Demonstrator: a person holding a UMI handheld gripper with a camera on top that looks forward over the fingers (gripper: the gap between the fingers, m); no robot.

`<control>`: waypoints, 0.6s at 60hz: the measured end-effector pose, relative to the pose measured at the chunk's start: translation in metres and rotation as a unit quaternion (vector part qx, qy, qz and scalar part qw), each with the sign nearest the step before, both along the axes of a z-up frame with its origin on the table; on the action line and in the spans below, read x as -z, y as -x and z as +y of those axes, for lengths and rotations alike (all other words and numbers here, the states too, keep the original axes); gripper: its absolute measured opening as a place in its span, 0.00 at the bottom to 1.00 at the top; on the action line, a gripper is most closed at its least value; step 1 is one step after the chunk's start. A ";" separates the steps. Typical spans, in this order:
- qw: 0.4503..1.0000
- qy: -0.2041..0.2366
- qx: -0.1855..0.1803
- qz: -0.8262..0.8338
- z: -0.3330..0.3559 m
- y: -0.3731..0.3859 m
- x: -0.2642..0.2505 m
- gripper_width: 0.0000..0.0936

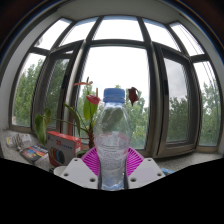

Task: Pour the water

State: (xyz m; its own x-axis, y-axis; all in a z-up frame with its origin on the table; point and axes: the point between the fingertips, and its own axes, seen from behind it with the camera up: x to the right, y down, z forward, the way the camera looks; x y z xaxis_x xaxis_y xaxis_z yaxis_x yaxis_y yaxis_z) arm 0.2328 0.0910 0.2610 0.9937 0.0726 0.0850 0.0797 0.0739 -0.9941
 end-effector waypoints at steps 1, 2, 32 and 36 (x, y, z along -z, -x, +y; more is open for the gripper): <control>1.000 0.009 0.003 -0.008 0.001 -0.006 0.018 0.31; 1.000 0.020 0.005 -0.013 0.001 -0.009 0.028 0.31; 0.991 0.118 0.048 0.031 0.016 -0.056 0.178 0.52; 0.988 0.139 0.059 0.032 0.013 -0.060 0.184 0.66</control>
